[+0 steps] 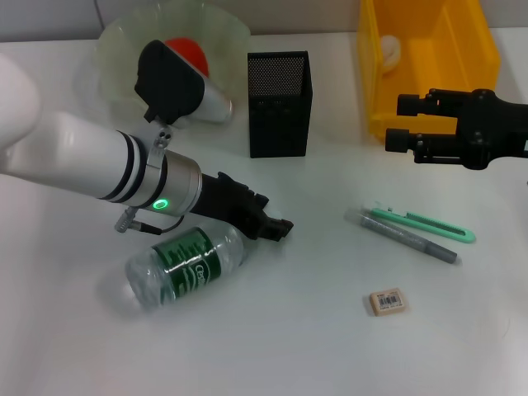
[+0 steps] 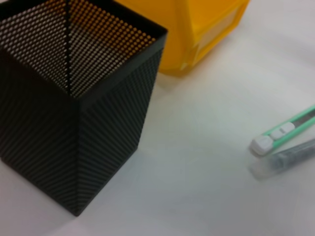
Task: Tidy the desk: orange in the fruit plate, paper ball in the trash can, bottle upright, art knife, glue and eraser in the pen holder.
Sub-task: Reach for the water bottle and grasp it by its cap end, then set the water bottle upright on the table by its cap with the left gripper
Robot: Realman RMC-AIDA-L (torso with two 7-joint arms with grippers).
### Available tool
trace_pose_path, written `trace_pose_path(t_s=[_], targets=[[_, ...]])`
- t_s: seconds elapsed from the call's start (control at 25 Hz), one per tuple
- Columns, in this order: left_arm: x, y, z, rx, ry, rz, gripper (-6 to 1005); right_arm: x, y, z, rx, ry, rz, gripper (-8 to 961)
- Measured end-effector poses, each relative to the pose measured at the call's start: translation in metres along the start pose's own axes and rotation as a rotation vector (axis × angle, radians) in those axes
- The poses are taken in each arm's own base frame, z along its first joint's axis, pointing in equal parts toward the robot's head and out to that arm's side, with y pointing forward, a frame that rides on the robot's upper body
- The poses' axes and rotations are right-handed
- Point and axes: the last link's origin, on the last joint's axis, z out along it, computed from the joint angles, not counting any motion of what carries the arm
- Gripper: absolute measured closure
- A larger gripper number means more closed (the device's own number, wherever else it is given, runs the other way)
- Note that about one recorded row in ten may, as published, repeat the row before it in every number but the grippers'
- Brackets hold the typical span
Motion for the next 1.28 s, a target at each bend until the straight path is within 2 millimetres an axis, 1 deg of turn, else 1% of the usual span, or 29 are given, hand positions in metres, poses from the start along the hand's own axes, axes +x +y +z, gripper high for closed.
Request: trace_pose_path(t_s=[0.16, 0.24, 0.48, 0.6, 0.64, 0.76, 0.96, 1.08, 1.12, 1.16, 1.2, 1.24, 1.28], targets=[[0.003, 0.003, 0.000, -0.005, -0.010, 0.040, 280, 0.000, 0.000, 0.000, 0.003, -0.002, 0.000, 213], [0.005, 0.004, -0.001, -0.006, -0.006, 0.058, 431, 0.000, 0.000, -0.001, 0.005, -0.002, 0.002, 213], [0.012, 0.004, -0.007, -0.003, 0.015, 0.081, 570, 0.002, 0.000, -0.002, 0.004, -0.002, 0.006, 213], [0.012, 0.004, -0.008, -0.007, 0.014, 0.083, 569, 0.002, 0.001, -0.002, 0.002, -0.002, 0.006, 213], [0.016, 0.005, -0.014, -0.016, 0.027, 0.087, 569, 0.002, 0.001, -0.002, 0.002, -0.003, 0.007, 213], [0.020, 0.003, -0.024, -0.010, 0.054, 0.086, 569, 0.002, 0.001, -0.002, 0.002, -0.005, 0.008, 213], [0.027, -0.012, -0.060, 0.085, 0.119, 0.111, 569, 0.002, 0.001, -0.003, 0.001, -0.008, 0.012, 213], [0.026, -0.025, -0.080, 0.156, 0.153, 0.101, 569, 0.002, 0.001, -0.003, 0.000, -0.008, 0.013, 213], [0.022, -0.036, -0.094, 0.212, 0.170, 0.086, 569, 0.001, 0.001, -0.002, -0.002, -0.008, 0.010, 213], [0.022, -0.036, -0.094, 0.212, 0.170, 0.086, 569, 0.001, 0.001, -0.002, -0.002, -0.008, 0.010, 213], [0.021, -0.040, -0.100, 0.235, 0.179, 0.088, 570, 0.001, 0.001, -0.002, -0.002, -0.008, 0.010, 213], [0.021, -0.040, -0.100, 0.235, 0.179, 0.088, 570, 0.000, 0.001, -0.001, -0.003, -0.009, 0.009, 213], [0.019, -0.042, -0.107, 0.260, 0.193, 0.096, 570, -0.001, 0.001, 0.000, -0.006, -0.009, 0.007, 213]])
